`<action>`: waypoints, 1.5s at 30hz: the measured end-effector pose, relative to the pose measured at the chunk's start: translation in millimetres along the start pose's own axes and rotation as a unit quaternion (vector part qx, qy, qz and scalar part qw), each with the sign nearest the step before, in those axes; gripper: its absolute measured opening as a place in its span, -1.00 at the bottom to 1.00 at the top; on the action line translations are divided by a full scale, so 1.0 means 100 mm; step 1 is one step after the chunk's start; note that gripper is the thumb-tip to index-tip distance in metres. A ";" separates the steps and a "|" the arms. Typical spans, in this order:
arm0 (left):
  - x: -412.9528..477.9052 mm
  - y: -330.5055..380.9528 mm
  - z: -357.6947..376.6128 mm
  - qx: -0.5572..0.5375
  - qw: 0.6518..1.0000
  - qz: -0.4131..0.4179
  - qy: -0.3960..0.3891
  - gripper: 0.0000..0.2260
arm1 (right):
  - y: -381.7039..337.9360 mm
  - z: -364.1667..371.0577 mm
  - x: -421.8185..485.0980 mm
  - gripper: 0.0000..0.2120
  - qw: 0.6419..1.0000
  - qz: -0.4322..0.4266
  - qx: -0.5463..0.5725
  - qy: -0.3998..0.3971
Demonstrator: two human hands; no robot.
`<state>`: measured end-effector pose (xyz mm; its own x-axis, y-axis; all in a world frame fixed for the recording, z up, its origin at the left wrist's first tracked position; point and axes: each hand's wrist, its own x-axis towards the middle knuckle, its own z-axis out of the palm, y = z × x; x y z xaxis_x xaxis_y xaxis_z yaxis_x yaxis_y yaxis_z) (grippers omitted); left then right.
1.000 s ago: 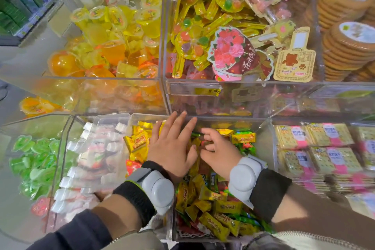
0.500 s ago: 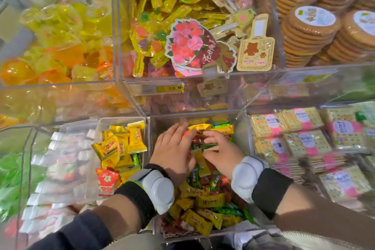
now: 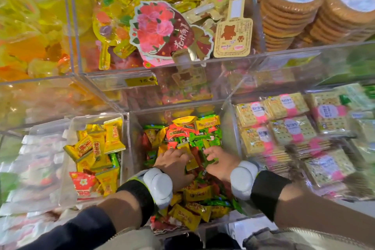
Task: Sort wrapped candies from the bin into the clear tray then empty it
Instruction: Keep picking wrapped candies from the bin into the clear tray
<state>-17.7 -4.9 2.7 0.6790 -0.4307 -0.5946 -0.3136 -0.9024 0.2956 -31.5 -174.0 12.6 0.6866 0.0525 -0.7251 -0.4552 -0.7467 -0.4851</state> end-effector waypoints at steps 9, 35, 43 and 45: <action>0.03 0.15 0.08 0.014 0.998 0.022 -0.050 -0.50 | 0.09 0.01 -0.01 -0.47 0.992 0.013 -0.083 -0.095; -0.06 0.29 0.15 0.114 0.981 0.037 -0.150 -0.70 | 0.07 0.15 -0.20 -0.59 0.911 -0.083 -0.378 -0.144; -0.20 0.24 0.02 0.056 0.994 0.030 -0.090 -0.70 | 0.01 0.07 -0.12 -0.71 0.940 -0.063 -0.291 -0.166; -0.25 0.20 -0.05 0.034 0.997 0.019 -0.069 -0.73 | -0.03 0.04 -0.08 -0.81 0.952 -0.056 -0.264 -0.147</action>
<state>-37.6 -12.2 27.3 0.5701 -0.4580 -0.6820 -0.3840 -0.8825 0.2717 -38.0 -169.7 17.9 0.4913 0.2772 -0.8257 0.0135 -0.9503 -0.3110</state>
